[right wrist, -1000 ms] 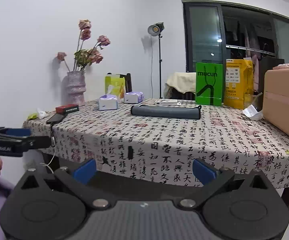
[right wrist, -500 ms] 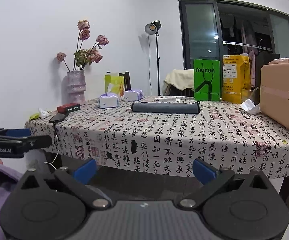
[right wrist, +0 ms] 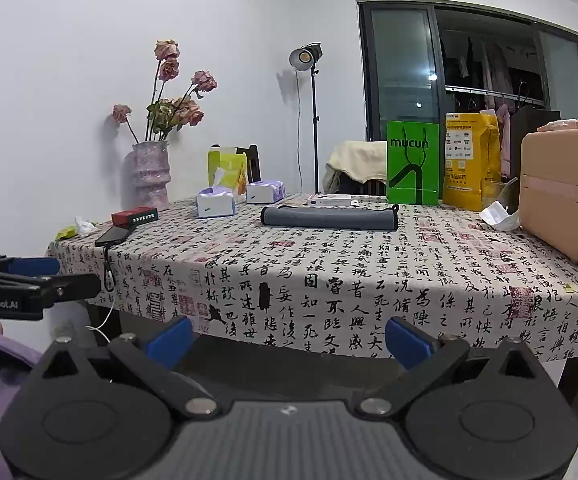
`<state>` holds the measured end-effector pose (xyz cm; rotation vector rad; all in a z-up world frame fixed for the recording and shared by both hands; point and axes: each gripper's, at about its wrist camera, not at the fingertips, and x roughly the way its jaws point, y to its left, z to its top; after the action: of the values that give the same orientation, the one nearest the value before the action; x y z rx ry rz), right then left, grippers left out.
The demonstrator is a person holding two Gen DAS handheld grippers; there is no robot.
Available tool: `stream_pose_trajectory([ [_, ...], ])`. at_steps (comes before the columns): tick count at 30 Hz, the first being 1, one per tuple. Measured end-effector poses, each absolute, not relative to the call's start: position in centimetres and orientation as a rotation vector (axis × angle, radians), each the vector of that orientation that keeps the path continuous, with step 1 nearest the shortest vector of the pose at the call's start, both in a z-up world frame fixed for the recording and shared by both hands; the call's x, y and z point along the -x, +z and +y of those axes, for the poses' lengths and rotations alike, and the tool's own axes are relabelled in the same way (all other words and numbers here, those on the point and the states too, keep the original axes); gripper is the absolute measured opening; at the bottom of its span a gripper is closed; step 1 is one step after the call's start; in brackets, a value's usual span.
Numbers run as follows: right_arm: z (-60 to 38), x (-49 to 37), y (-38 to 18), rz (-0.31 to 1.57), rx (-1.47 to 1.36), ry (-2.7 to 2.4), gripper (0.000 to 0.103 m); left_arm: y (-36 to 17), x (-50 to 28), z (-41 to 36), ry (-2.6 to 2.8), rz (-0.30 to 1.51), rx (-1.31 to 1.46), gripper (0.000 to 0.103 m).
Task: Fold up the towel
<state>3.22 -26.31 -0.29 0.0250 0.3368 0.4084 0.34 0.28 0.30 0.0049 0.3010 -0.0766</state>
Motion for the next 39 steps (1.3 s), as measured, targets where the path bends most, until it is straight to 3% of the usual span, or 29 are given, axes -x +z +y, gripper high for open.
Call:
stream_pose_trajectory([
  [39,-26.31,-3.51,-0.37,0.336,-0.028,0.410,0.103,0.51,-0.48,0.07,-0.079,0.297,-0.013,0.103],
])
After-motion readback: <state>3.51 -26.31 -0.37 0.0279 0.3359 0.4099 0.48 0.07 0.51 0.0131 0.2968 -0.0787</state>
